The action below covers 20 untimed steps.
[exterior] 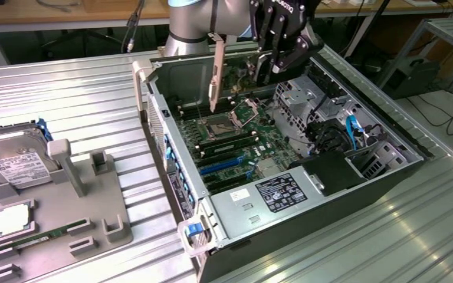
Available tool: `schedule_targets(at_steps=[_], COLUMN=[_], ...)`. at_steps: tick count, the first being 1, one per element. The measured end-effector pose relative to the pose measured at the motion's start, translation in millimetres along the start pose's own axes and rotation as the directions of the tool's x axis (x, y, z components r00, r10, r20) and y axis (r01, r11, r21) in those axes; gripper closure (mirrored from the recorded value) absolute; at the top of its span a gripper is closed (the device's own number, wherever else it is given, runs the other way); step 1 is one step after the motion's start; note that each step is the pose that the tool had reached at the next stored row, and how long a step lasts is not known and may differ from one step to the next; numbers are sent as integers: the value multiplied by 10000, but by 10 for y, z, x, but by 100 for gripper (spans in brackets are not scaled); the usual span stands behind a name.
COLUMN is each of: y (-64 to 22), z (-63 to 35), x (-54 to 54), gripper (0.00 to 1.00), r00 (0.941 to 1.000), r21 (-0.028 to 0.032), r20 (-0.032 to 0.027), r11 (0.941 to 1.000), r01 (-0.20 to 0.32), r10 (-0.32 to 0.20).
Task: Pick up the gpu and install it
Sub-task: 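Insert the gpu into the slot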
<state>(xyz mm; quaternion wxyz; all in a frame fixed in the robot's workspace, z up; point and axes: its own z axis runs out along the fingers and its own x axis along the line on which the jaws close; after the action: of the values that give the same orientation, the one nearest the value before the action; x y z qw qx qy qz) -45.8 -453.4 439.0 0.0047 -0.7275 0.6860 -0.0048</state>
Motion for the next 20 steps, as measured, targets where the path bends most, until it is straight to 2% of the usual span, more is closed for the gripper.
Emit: schedule_targets(at_steps=[2, 3, 7, 10, 15, 17, 19, 20], y=[0, 1, 2, 9, 10, 10, 10, 10], z=[21, 34, 85, 101, 152, 191, 207, 217], x=[0, -2, -9, -12, -19, -26, -29, -30], gripper=[71, 71, 71, 71, 71, 71, 71, 71], r00=[10000, 10000, 9990, 9977, 9973, 9972, 9971, 9971], r21=[-92, -111, -168, -181, -273, -280, -280, -284], r20=[5, 4, -14, -18, -26, 146, 208, 209], r11=[10000, 9999, 9988, 9976, 9970, 9969, 9969, 9969], r01=[-28, -89, -456, -675, -731, -729, -729, -729], r10=[28, 89, 456, 675, 731, 733, 735, 735])
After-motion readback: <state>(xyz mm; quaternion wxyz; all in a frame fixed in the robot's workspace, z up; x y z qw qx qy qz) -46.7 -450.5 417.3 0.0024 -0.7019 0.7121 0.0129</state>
